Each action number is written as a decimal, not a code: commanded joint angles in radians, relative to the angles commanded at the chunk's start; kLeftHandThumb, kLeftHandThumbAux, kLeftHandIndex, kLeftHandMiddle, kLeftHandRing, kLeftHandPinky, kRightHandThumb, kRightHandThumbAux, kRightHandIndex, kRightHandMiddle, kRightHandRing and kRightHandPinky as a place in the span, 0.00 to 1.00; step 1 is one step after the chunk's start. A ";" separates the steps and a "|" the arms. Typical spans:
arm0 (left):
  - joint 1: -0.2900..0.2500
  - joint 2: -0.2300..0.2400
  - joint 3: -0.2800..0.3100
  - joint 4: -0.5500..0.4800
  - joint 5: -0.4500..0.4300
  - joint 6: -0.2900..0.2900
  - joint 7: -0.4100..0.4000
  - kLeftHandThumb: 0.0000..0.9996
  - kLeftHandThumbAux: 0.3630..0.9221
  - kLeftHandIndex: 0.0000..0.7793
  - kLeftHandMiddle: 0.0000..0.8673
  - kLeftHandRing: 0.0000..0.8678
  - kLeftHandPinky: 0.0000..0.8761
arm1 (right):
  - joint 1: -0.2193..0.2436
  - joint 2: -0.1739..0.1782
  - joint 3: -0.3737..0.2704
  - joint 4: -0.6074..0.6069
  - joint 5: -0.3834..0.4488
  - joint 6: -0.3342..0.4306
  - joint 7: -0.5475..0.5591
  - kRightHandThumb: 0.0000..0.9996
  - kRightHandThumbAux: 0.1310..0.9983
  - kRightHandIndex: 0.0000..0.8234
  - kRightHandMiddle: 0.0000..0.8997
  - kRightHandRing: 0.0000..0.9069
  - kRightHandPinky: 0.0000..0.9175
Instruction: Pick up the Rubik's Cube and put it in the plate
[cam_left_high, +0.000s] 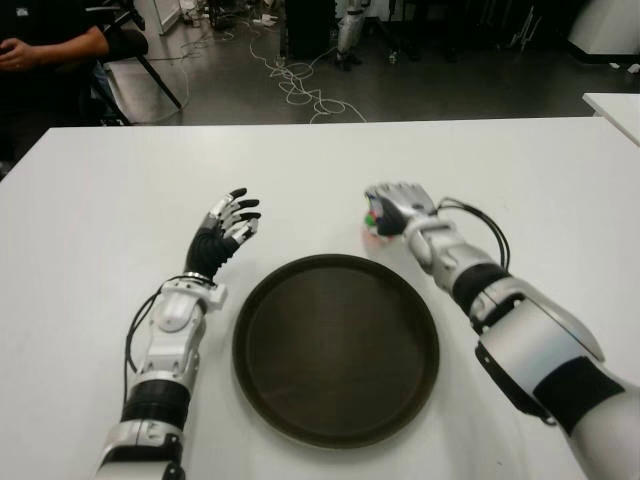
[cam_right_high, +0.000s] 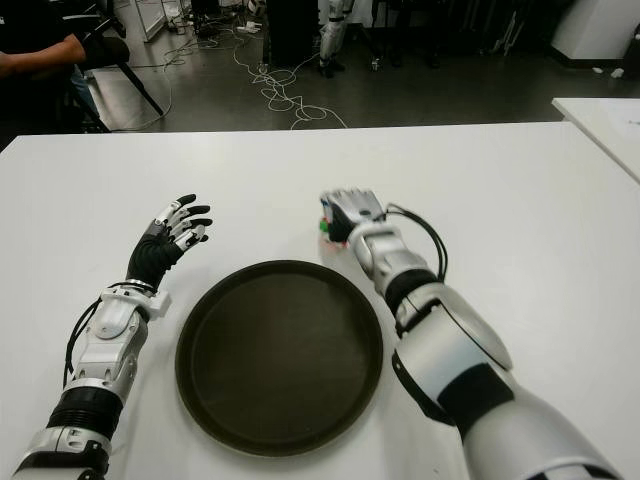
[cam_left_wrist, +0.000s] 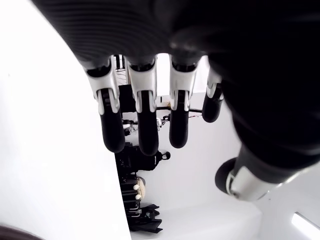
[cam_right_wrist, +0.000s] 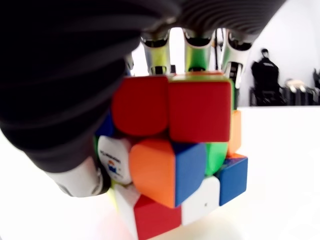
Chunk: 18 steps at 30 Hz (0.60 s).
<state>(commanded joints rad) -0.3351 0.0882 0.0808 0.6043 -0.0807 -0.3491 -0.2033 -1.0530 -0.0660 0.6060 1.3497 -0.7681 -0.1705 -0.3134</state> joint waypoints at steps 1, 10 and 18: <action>0.000 0.000 -0.001 -0.001 0.002 0.000 0.001 0.29 0.53 0.18 0.25 0.27 0.33 | -0.002 -0.008 -0.003 -0.013 0.004 -0.020 -0.003 0.69 0.70 0.52 0.71 0.71 0.68; -0.003 -0.001 -0.001 -0.001 0.004 0.010 0.002 0.29 0.55 0.18 0.26 0.27 0.33 | -0.007 -0.052 -0.024 -0.090 0.022 -0.095 0.009 0.69 0.70 0.52 0.75 0.75 0.73; -0.005 -0.007 0.004 0.005 0.000 0.002 0.005 0.31 0.55 0.19 0.27 0.28 0.34 | 0.130 -0.224 -0.121 -0.456 0.069 -0.163 0.000 0.69 0.70 0.51 0.76 0.78 0.78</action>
<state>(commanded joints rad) -0.3404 0.0811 0.0848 0.6088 -0.0810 -0.3470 -0.1988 -0.9225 -0.2901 0.4848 0.8935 -0.6988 -0.3337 -0.3135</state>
